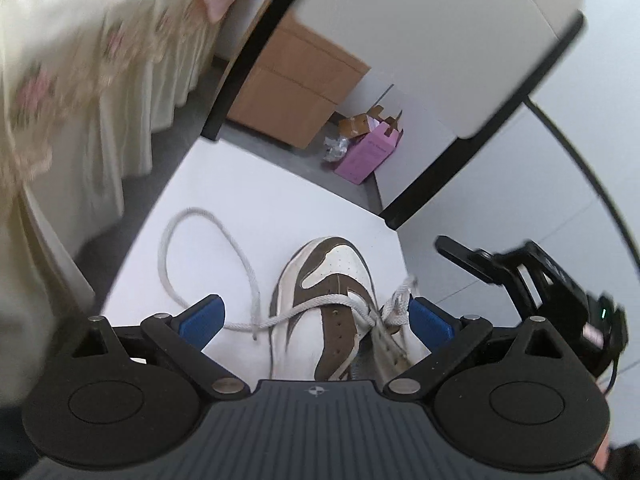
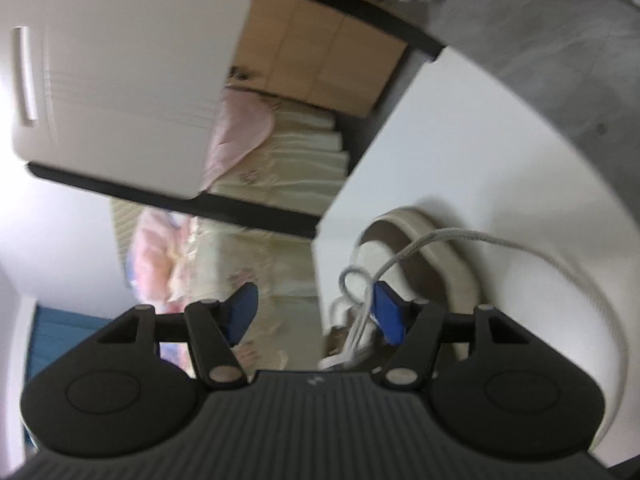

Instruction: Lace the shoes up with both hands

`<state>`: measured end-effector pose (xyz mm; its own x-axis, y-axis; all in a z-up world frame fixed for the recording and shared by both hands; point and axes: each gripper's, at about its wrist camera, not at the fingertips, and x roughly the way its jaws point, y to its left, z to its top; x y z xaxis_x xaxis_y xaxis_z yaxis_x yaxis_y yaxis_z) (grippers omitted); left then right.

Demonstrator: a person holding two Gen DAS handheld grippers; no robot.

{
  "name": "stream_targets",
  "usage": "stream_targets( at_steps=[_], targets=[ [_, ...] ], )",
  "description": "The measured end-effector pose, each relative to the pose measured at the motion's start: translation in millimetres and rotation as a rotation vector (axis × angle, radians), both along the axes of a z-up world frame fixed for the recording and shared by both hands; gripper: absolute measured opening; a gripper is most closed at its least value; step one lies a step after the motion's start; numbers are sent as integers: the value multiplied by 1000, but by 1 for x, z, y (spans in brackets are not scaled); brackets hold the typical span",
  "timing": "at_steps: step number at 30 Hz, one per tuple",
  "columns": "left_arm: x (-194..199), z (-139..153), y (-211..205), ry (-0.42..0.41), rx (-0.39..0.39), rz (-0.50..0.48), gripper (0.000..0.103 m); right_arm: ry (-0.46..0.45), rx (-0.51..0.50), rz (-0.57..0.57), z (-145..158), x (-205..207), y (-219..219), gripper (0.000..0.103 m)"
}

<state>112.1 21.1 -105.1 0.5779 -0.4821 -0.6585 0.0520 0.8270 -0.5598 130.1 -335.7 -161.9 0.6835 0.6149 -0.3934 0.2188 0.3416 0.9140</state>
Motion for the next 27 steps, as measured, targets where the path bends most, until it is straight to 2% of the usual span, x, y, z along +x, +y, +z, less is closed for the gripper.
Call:
stream_targets(
  at_steps=[3,8,15,18,21,23,27],
  targets=[
    [6,-10,7,42,-110,11,99,-38,-15,22,8,0,4,64],
    [16,-32,15,132,-279,36,99,-87,40,29,13,-2,0,64],
    [29,-74,30,318,-553,134,98,-79,65,-7,11,-8,-12,64],
    [35,-86,31,368,-581,163,96,-97,85,29,13,-6,-13,64],
    [40,-94,29,398,-587,182,89,-114,52,37,20,-9,-12,64],
    [43,-96,29,417,-596,184,88,-125,42,16,23,-14,-14,64],
    [50,-100,26,408,-623,184,88,-126,38,-19,23,-22,-18,64]
  ],
)
